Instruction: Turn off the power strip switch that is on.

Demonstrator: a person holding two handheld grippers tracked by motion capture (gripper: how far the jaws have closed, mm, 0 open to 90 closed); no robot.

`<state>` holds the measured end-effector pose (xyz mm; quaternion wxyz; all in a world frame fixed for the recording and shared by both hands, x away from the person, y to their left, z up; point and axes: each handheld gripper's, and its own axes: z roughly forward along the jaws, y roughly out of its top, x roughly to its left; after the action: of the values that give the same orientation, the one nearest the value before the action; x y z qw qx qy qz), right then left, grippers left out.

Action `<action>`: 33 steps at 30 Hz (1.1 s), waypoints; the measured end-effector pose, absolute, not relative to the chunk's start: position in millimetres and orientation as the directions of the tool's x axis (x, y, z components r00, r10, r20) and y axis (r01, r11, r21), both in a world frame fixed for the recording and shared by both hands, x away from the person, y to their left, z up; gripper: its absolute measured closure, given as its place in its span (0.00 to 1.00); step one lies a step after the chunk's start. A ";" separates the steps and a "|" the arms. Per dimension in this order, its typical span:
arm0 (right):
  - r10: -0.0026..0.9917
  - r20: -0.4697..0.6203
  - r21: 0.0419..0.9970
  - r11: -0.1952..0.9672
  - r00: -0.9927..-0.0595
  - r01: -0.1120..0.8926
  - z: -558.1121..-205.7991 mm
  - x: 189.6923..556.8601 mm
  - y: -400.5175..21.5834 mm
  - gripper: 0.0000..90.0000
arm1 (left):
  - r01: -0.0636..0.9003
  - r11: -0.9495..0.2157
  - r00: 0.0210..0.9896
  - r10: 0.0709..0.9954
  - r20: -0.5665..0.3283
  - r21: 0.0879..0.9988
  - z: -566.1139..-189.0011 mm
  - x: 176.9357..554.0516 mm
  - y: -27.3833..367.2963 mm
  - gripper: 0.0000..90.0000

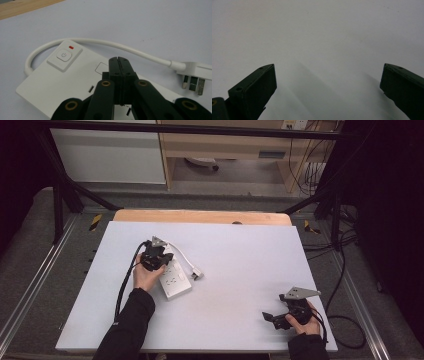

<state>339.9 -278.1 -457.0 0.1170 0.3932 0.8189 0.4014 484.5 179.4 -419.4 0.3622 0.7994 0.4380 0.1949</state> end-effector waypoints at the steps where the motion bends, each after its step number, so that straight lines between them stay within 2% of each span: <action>1: 0.739 0.124 0.750 0.368 -0.663 0.550 -456.9 340.0 -278.1 0.01 | 0.560 -0.354 0.540 0.842 -0.006 0.749 -420.0 484.8 179.3 0.99; 33: 0.739 0.124 0.750 0.367 -0.662 0.550 -456.5 339.6 -278.1 0.01 | 0.545 -0.388 0.556 0.831 0.027 0.744 -425.9 485.1 174.1 1.00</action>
<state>339.6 -278.1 -456.5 0.1177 0.3939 0.8182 0.4020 485.1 174.1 -425.9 0.3534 0.8082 0.4254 0.2025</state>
